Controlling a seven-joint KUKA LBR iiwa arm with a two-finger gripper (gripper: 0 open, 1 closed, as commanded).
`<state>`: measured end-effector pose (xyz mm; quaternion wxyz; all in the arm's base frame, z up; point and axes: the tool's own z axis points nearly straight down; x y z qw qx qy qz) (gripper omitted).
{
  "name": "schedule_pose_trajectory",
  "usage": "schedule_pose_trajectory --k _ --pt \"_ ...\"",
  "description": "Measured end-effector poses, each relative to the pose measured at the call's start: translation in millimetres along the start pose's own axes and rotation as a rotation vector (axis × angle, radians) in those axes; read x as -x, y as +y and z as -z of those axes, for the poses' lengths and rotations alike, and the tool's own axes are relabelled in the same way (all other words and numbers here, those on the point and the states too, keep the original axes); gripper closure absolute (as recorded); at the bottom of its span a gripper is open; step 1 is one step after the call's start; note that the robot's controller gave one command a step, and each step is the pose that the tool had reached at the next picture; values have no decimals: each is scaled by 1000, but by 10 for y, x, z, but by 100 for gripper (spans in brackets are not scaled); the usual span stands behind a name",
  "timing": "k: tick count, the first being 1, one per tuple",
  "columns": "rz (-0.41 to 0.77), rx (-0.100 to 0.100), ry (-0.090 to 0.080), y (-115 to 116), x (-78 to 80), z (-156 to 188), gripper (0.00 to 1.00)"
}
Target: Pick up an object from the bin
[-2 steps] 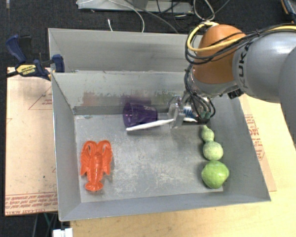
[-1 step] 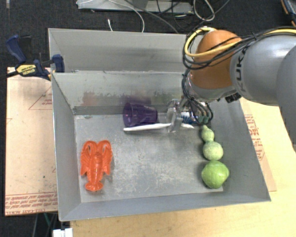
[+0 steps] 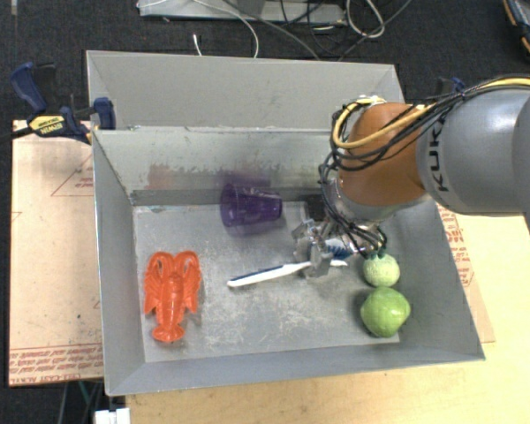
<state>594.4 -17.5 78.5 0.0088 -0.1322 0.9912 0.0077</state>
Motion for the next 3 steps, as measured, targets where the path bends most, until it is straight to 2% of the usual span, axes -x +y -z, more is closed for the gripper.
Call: schedule_pose_trajectory --k 1,2,3 --pt "-159 -3 -12 -140 217 244 100" --pt "-200 -2 -14 -327 148 145 100" --pt "-9 -4 1 -128 -68 308 100"
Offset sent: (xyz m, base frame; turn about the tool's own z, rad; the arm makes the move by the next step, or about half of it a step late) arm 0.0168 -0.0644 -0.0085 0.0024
